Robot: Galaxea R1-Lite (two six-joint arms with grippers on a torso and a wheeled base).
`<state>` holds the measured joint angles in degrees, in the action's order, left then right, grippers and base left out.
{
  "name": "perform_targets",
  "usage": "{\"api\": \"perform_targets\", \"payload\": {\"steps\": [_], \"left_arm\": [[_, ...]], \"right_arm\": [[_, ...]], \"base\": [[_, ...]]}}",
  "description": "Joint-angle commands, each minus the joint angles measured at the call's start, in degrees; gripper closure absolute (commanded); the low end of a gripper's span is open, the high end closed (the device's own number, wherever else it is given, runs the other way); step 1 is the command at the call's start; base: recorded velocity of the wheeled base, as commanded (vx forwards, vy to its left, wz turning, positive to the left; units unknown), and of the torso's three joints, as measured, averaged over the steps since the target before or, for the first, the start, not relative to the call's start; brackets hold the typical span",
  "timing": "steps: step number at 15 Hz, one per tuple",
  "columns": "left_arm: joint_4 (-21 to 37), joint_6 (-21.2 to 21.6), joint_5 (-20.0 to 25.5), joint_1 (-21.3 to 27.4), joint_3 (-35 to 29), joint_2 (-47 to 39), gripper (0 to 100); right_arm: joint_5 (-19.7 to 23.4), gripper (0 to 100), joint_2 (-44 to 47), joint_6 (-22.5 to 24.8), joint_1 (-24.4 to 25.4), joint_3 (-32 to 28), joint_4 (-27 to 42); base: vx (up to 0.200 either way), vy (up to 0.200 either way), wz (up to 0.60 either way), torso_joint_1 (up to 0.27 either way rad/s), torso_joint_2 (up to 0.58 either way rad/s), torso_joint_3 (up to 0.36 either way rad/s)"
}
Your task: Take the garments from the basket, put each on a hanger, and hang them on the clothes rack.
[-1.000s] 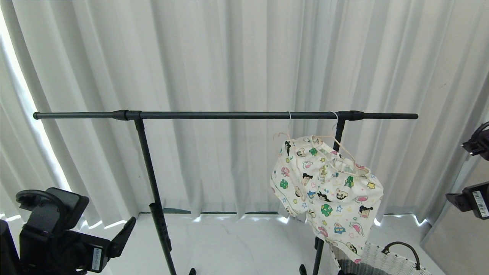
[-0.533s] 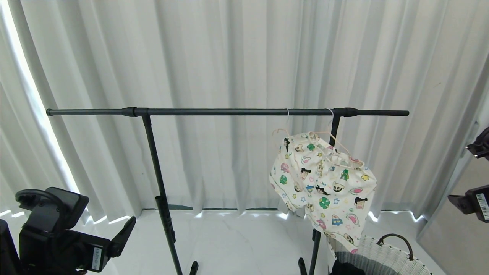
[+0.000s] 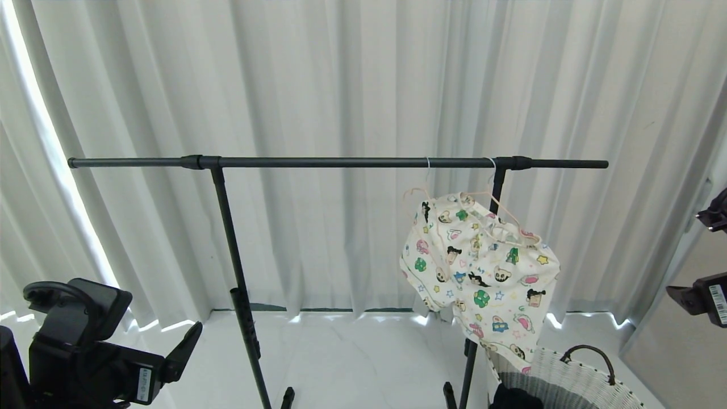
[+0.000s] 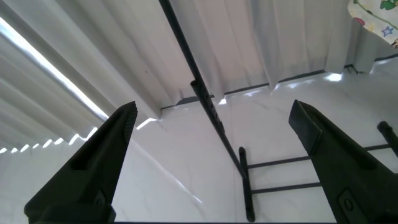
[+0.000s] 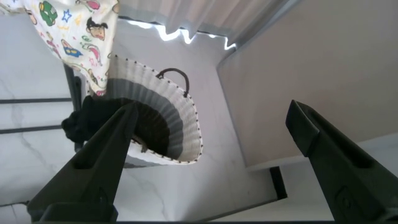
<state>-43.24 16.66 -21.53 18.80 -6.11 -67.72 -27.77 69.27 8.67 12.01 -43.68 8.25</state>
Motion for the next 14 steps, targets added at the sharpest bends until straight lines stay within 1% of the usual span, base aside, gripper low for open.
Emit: {"api": "perform_targets", "payload": {"steps": [1,6,10,11,12,14], "left_arm": [[0.00,-0.05,0.00,0.01,-0.04,-0.13,0],[0.00,-0.05,0.00,0.01,-0.04,0.04,0],[0.00,0.03,0.00,0.01,0.13,1.80,0],[0.00,0.03,0.08,0.01,0.13,1.89,0],[0.00,0.03,0.08,0.01,0.13,1.89,0],[0.00,0.21,0.08,0.01,0.04,1.89,0]], "right_arm": [[0.00,0,-0.18,0.47,0.03,0.09,-0.08],[0.00,0,-0.54,1.18,0.03,0.09,-0.08],[-0.09,0,-0.98,1.70,0.03,0.44,0.01],[0.00,0,-1.06,2.14,0.12,1.05,-0.17],[0.00,0,-2.03,3.73,0.12,3.07,-1.40],[0.26,0,-2.82,6.01,0.12,6.15,-5.62]], "base": [[0.000,0.000,0.00,-0.198,0.46,0.237],[0.000,0.000,0.00,-0.234,0.52,0.282],[0.000,0.000,0.00,-0.223,0.52,0.288],[0.000,0.000,0.00,-0.203,0.50,0.286],[0.000,0.000,0.00,-0.217,0.51,0.290],[0.000,0.000,0.00,-0.207,0.49,0.281]]}}
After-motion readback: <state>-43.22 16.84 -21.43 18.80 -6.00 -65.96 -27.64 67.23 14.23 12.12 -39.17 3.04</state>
